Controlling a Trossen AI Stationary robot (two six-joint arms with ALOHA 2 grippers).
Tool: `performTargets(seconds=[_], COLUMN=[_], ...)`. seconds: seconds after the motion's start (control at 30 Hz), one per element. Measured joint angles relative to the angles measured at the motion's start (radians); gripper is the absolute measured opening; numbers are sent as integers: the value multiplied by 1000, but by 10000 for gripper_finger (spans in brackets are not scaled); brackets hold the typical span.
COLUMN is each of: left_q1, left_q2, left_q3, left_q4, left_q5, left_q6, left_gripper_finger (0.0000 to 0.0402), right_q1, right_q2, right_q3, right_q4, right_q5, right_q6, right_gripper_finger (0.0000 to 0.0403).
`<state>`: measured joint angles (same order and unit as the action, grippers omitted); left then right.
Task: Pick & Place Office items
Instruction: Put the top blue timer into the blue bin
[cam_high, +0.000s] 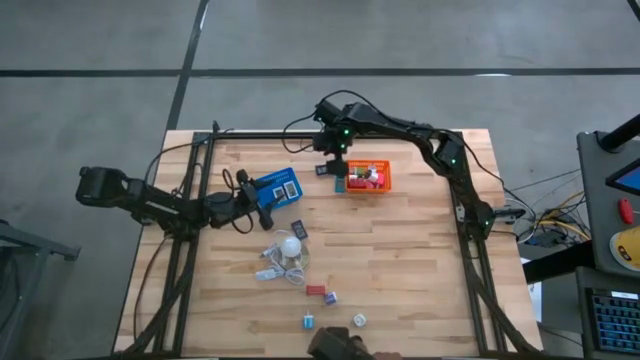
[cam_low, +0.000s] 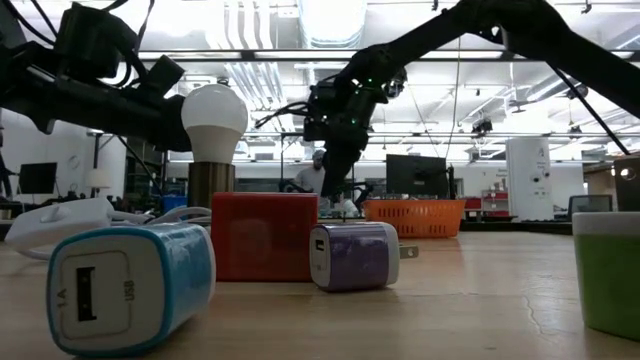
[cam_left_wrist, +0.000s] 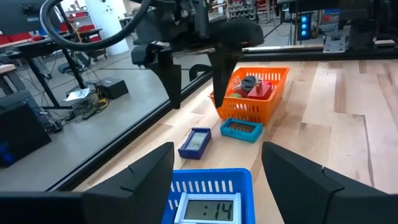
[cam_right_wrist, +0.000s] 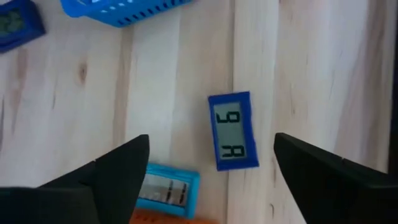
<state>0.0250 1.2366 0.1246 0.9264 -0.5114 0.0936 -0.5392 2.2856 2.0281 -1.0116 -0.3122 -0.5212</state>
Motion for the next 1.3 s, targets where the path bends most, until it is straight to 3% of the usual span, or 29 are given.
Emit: performTargets(seconds=[0.67, 1.3], left_q1=[-1, -1], left_q2=[0, 0], left_q3=[0, 0], left_q4=[8, 16], left_q5=[18, 22], left_q6=[-12, -19], left_gripper_finger=[248, 248], right_q1=[13, 52], right_q2=[106, 105], right_q3=[-6, -55], right_q4=[26, 69], right_q5=[110, 168], right_q6=[-32, -22], right_gripper_finger=[351, 311])
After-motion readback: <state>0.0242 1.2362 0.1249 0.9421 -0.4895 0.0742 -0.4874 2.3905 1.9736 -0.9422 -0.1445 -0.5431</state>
